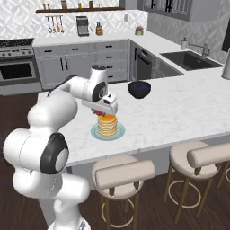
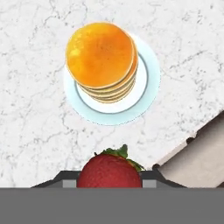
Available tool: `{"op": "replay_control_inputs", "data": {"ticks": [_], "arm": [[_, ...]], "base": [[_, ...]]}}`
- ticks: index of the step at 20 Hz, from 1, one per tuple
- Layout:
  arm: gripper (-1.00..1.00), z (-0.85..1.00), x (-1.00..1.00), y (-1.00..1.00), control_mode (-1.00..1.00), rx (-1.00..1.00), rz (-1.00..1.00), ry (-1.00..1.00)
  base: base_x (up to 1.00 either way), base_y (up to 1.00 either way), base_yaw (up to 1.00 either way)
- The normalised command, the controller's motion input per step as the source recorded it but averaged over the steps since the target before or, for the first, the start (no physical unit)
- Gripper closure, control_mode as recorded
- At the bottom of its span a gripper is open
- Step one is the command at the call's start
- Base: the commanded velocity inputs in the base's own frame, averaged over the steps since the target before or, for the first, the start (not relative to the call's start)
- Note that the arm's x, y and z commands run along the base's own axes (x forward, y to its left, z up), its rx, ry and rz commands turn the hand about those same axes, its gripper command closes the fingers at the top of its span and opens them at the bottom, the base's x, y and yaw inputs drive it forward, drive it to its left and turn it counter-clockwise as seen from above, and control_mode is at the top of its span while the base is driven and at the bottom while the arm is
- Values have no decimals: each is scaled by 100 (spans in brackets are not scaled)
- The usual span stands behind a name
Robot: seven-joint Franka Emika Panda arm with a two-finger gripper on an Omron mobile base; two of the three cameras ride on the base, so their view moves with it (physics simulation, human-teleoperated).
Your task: Take the strawberry from the fridge and place it on top of the pancake, located on the dining counter.
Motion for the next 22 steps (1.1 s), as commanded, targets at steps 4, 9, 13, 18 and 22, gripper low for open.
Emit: {"op": "replay_control_inputs", "data": {"ticks": [4,9,13,18,22], "arm": [[100,-51,77,0,-100,0,0,12],[100,-37,72,0,-100,0,0,3],[100,-33,58,0,-100,0,0,0],[100,-38,38,0,-100,0,0,0],[100,-35,12,0,-100,0,0,0]], "base": [[0,0,0],[0,0,0],[0,0,0],[0,0,0],[0,0,0]]}}
